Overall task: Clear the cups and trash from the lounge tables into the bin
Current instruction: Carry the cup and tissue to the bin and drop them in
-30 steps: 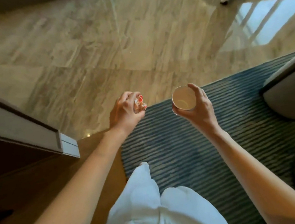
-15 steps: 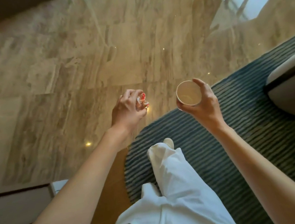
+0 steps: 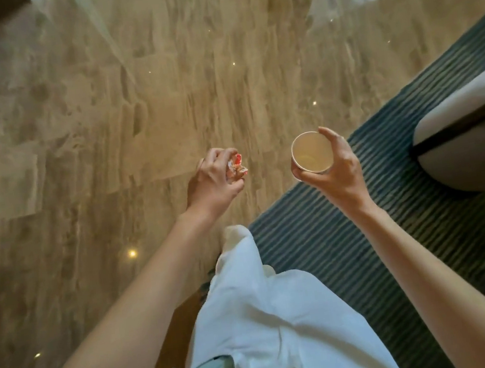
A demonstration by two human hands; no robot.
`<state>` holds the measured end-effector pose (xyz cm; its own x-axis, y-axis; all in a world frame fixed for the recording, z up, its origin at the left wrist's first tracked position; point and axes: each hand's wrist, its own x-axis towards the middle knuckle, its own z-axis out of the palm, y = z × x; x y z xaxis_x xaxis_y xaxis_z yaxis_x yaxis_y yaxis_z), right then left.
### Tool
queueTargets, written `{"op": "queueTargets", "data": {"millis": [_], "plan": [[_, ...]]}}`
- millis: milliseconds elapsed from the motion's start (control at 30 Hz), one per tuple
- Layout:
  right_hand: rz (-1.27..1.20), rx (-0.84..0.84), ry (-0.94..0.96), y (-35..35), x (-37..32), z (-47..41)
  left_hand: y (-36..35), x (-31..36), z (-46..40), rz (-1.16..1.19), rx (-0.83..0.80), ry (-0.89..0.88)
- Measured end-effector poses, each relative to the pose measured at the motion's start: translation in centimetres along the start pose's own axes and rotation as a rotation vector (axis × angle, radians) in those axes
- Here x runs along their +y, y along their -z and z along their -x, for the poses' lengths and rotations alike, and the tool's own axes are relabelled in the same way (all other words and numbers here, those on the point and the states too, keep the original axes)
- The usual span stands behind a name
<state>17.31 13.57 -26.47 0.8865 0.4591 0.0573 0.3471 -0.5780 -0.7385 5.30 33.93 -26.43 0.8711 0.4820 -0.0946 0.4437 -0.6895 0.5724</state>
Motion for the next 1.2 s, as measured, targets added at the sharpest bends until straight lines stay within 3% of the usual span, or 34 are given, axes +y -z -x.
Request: {"op": "queueTargets", "data": {"millis": [300, 567, 1200], "plan": [[0.008, 0.068, -0.162, -2.1, 1.9, -17.0, -0.2, 0.4, -21.9, -0.004, -0.118, -0.120], [-0.007, 0.207, -0.361, -0.7, 5.3, -27.7, -3.0, 4.9, -37.3, 0.032, -0.296, -0.261], [-0.040, 0.484, -0.625, 13.8, 21.7, -58.2, -16.2, 29.9, -73.3, -0.017, -0.478, -0.583]]}}
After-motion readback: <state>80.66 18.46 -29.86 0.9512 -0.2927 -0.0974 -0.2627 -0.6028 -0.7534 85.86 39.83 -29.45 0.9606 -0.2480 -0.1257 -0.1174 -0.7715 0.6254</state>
